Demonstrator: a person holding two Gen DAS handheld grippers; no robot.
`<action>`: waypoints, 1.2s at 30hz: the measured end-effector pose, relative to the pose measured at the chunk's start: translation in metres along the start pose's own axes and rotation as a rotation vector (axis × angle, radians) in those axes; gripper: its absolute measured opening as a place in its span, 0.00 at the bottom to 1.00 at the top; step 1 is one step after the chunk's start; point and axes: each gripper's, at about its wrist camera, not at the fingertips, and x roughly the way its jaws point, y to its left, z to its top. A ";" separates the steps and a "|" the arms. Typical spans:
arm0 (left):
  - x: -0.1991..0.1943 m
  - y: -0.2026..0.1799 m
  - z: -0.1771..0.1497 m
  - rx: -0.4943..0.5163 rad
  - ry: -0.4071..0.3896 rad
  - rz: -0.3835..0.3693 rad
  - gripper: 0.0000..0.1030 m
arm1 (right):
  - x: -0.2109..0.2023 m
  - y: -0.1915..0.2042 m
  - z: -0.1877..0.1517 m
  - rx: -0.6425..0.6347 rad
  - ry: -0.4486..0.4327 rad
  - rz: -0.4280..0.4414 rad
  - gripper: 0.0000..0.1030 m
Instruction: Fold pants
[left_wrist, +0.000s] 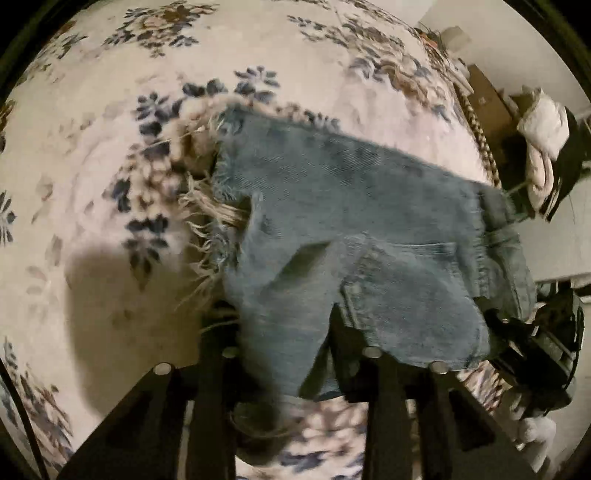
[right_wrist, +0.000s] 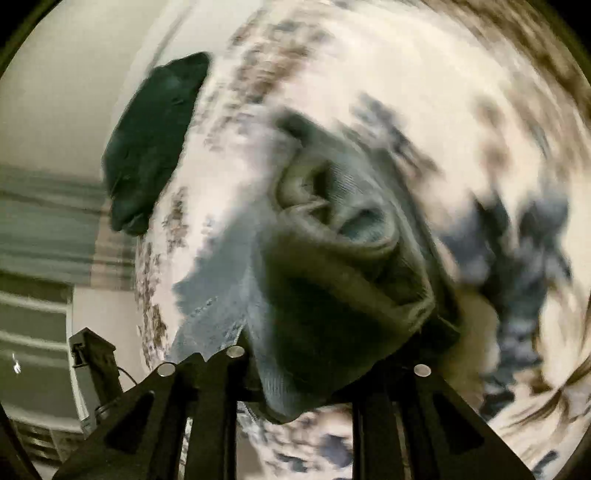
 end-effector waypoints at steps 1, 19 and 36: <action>-0.002 0.003 -0.004 0.014 -0.003 -0.013 0.36 | -0.002 0.000 -0.001 0.006 0.003 0.018 0.29; -0.173 -0.092 -0.075 0.058 -0.232 0.376 0.84 | -0.114 0.206 -0.079 -0.691 -0.195 -0.735 0.99; -0.423 -0.225 -0.218 0.028 -0.484 0.441 0.84 | -0.441 0.317 -0.230 -0.779 -0.368 -0.609 0.99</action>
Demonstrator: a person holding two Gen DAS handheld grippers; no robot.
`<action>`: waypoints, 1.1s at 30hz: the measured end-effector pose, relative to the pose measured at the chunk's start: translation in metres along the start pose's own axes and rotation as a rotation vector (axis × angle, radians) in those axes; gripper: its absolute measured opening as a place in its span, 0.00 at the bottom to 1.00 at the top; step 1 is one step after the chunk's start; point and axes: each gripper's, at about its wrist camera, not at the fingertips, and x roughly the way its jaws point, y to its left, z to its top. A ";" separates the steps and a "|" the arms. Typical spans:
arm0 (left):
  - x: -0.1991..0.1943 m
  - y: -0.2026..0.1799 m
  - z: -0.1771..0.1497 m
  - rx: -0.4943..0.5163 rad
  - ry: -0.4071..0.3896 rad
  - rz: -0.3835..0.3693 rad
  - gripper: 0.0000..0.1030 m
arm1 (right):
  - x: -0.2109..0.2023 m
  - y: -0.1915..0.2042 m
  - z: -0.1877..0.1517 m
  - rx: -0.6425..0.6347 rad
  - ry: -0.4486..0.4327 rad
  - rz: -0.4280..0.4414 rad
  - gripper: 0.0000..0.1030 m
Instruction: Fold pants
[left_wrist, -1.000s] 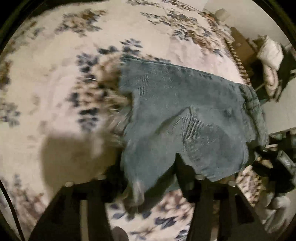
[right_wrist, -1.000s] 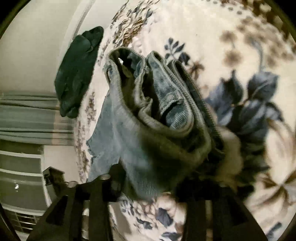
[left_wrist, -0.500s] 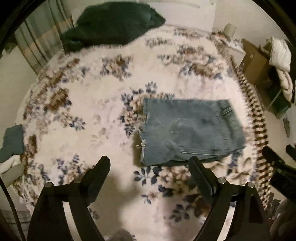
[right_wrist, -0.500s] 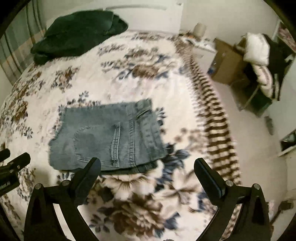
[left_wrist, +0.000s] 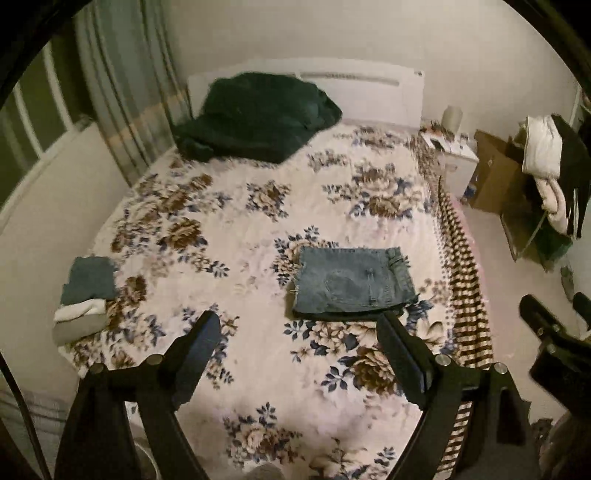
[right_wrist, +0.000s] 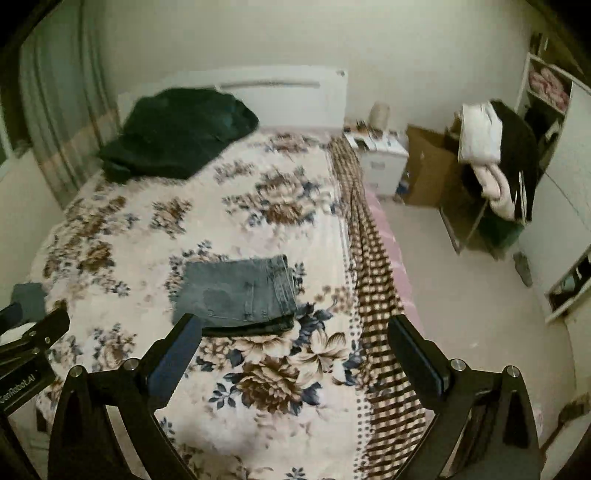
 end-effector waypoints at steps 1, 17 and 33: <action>-0.016 -0.001 -0.002 -0.008 -0.007 0.002 0.84 | -0.017 -0.003 -0.001 -0.007 -0.006 0.014 0.99; -0.129 0.010 -0.032 0.004 -0.060 -0.014 0.84 | -0.211 -0.026 -0.029 0.021 -0.115 -0.001 0.99; -0.149 0.023 -0.038 0.017 -0.082 -0.033 0.84 | -0.244 -0.009 -0.029 0.022 -0.117 -0.016 0.99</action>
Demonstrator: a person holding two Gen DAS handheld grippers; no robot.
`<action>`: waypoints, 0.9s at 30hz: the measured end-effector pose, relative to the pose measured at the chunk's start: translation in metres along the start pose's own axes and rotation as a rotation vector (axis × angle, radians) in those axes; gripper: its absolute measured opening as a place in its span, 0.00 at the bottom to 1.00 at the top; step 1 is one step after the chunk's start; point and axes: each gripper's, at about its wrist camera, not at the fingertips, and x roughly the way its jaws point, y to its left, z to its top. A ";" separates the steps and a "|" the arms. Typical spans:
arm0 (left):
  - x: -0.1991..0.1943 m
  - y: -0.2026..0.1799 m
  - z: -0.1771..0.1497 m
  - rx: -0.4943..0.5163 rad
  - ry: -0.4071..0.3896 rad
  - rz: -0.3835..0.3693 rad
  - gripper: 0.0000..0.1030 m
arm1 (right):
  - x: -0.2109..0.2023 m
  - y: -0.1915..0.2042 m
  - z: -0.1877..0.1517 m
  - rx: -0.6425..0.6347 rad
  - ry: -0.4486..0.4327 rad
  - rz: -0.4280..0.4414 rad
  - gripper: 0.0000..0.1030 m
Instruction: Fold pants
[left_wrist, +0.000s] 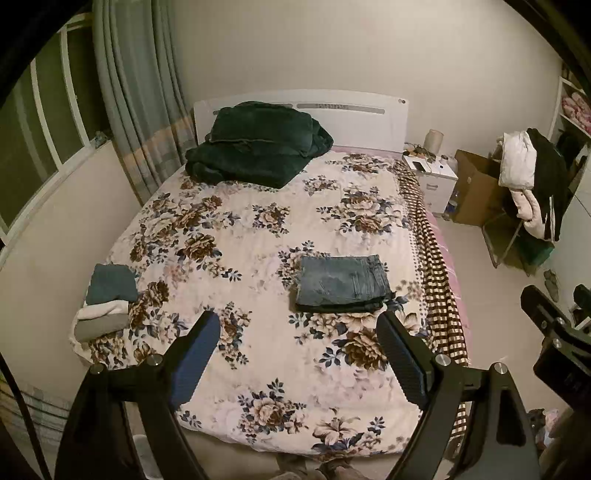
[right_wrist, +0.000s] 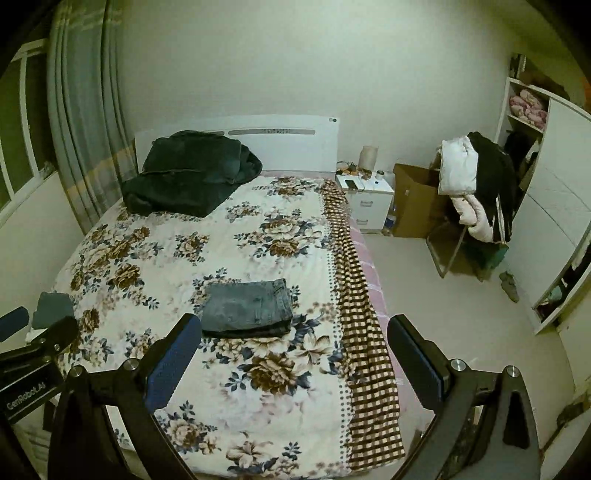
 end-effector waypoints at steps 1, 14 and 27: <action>-0.001 0.000 0.000 0.001 -0.005 0.000 0.84 | -0.001 0.001 0.000 -0.001 0.002 -0.003 0.99; 0.001 -0.002 0.005 0.007 -0.002 0.001 0.84 | 0.010 0.004 0.000 0.003 0.019 0.008 0.99; 0.007 0.001 0.010 0.013 -0.011 0.007 0.84 | 0.019 0.012 -0.009 0.016 0.036 0.021 0.99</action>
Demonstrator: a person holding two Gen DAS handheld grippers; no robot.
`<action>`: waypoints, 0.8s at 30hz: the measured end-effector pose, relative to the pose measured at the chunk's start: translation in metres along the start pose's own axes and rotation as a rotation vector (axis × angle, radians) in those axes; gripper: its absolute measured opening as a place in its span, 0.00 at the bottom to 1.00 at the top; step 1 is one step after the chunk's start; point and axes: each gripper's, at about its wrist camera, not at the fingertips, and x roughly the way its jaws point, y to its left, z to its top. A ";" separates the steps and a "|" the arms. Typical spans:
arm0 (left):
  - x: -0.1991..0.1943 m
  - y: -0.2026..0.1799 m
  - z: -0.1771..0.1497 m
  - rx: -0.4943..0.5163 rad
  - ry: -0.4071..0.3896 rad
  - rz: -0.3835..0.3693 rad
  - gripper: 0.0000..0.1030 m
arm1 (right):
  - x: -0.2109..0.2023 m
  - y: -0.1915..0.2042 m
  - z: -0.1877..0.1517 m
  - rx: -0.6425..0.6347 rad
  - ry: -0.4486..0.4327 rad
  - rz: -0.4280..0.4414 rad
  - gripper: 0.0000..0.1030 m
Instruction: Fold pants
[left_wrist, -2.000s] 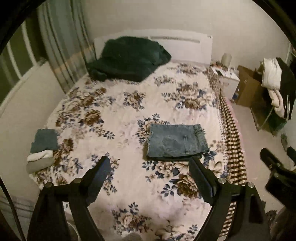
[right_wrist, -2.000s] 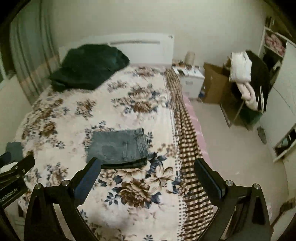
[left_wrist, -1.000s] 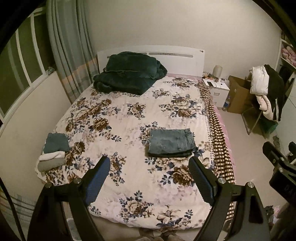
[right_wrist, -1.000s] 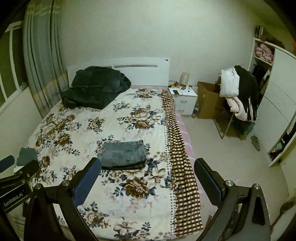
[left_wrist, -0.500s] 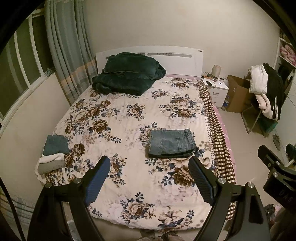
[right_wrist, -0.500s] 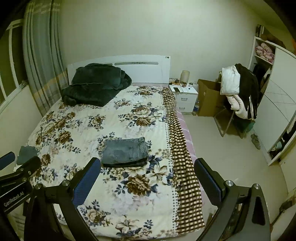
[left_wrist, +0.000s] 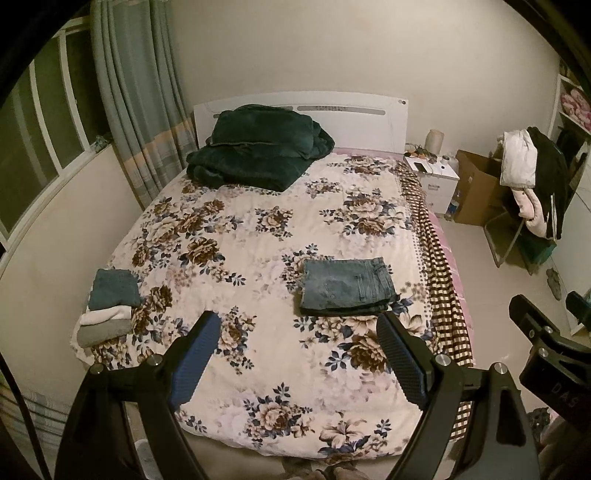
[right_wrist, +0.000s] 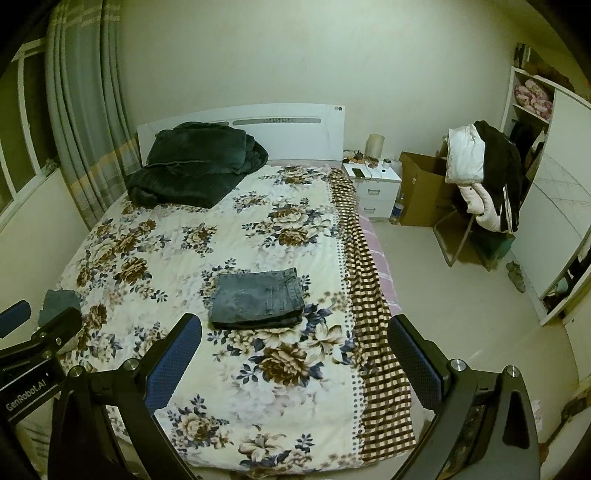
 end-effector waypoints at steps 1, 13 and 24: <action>0.000 0.000 0.000 -0.001 0.001 -0.001 0.84 | 0.000 0.001 0.000 0.000 0.000 -0.001 0.99; 0.000 0.004 0.005 0.001 -0.006 0.001 0.84 | 0.006 0.006 -0.001 0.009 0.007 0.011 0.99; 0.000 0.009 0.010 0.000 -0.013 0.002 0.84 | 0.011 0.015 -0.005 0.009 0.020 0.024 0.99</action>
